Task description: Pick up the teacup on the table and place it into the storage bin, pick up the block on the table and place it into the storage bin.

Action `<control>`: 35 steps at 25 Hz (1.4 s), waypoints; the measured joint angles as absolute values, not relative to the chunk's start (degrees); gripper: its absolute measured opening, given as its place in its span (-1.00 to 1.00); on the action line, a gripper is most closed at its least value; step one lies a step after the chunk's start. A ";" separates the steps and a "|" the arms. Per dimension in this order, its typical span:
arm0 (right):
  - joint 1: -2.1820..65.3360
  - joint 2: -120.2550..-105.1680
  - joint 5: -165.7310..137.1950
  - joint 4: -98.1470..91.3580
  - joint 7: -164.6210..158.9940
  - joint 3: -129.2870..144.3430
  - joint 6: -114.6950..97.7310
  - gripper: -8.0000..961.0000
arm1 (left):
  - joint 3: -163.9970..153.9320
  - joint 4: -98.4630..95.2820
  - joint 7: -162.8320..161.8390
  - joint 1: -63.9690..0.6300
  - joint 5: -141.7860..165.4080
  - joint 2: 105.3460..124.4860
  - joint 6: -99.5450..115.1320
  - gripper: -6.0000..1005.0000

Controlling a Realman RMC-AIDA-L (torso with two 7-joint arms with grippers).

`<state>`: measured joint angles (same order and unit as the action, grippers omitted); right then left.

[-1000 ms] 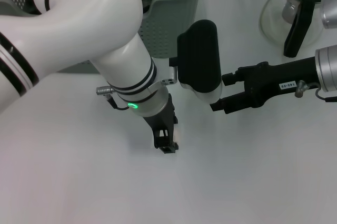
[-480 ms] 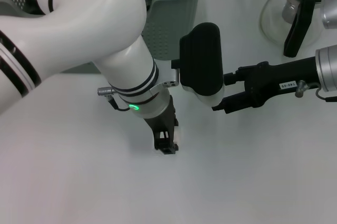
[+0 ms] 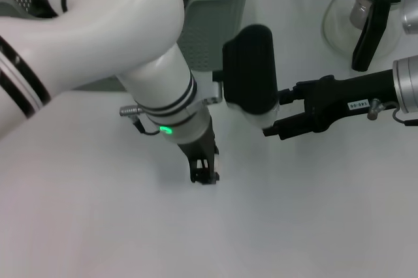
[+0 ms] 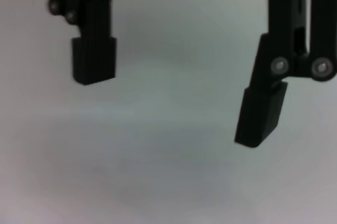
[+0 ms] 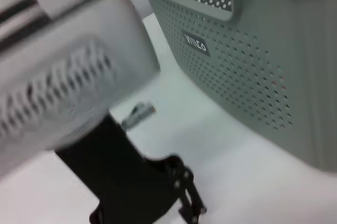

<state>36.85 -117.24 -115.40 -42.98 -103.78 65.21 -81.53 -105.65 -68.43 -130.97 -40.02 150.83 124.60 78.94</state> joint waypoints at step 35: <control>37.89 -116.74 -115.40 -43.72 -101.77 65.20 -84.37 0.97 | -36.13 -64.89 -129.04 -43.26 131.09 110.02 89.97 0.28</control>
